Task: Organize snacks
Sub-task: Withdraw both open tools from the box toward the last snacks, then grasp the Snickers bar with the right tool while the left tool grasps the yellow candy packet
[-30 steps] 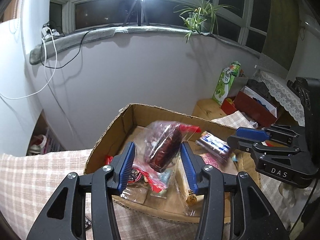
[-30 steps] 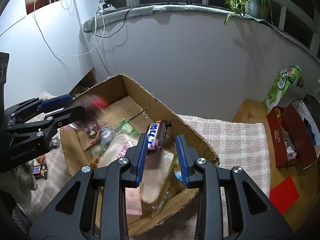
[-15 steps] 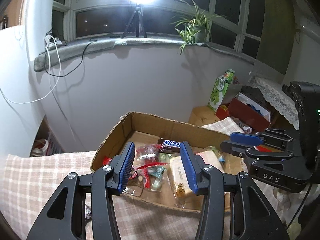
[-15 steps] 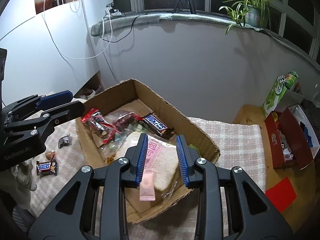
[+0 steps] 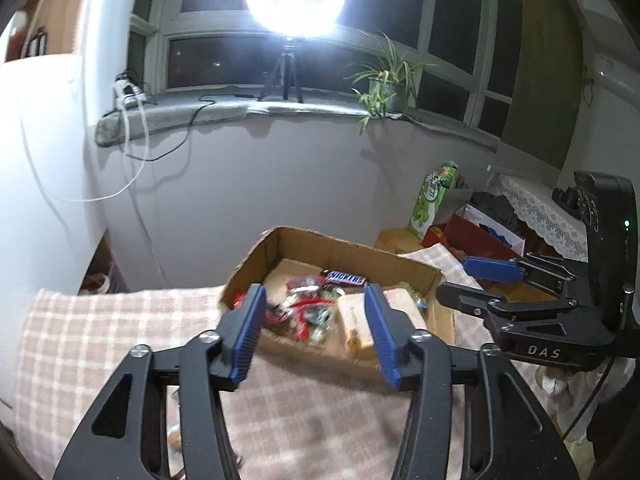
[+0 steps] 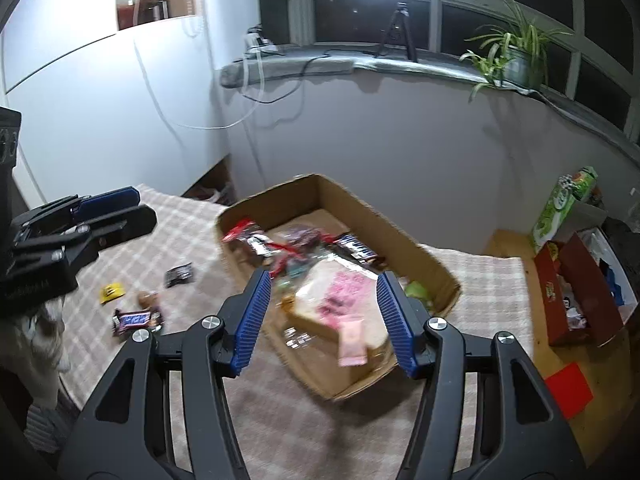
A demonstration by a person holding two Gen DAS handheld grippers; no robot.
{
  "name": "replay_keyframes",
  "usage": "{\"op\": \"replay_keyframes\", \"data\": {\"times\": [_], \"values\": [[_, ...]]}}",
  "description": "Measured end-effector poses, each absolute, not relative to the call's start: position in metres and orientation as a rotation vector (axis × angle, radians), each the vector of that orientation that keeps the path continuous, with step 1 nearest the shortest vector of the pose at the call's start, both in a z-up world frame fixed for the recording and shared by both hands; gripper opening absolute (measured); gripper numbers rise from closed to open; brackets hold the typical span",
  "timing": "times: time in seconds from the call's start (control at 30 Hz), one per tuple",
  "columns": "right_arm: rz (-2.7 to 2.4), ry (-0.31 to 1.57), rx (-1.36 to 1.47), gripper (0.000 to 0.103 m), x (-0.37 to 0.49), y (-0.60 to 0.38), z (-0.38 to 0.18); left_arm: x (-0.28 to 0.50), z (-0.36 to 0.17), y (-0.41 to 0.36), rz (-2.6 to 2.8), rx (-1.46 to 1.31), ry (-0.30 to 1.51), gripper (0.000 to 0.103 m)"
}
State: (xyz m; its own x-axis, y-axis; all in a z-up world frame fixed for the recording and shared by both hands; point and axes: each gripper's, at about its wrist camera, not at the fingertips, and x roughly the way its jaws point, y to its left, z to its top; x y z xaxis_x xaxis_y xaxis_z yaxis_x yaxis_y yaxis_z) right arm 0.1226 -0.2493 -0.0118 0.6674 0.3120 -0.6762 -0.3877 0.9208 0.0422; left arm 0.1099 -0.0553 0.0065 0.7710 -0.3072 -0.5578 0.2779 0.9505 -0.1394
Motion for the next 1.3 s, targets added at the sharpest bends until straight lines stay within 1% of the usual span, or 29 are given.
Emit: {"op": "replay_keyframes", "data": {"times": [0.07, 0.27, 0.73, 0.8, 0.87, 0.9, 1.13, 1.3], "values": [[0.410, 0.742, -0.111, 0.060, 0.116, -0.244, -0.013, 0.102, 0.007, -0.041, -0.310, -0.066, 0.613, 0.052], [0.481, 0.762, -0.120, 0.060, 0.099, -0.222, -0.022, 0.076, 0.001, 0.007, -0.248, -0.106, 0.612, 0.052], [0.638, 0.851, -0.189, 0.060, 0.082, -0.146, -0.061, 0.031, -0.049, 0.104, -0.065, -0.205, 0.707, 0.052], [0.659, 0.868, -0.208, 0.065, 0.079, -0.134, -0.068, 0.030, -0.058, 0.112, -0.047, -0.211, 0.731, 0.052], [0.677, 0.887, -0.217, 0.077, 0.076, -0.124, -0.074, 0.029, -0.066, 0.116, -0.036, -0.218, 0.748, 0.052], [0.689, 0.904, -0.216, 0.079, 0.074, -0.117, -0.079, 0.028, -0.070, 0.118, -0.034, -0.220, 0.756, 0.052], [0.768, 1.015, -0.199, 0.079, 0.065, -0.075, -0.108, 0.029, -0.089, 0.127, -0.043, -0.198, 0.802, 0.052], [0.743, 1.107, -0.070, 0.079, 0.082, -0.064, -0.123, 0.037, -0.100, 0.133, -0.064, -0.180, 0.829, 0.052]]}}
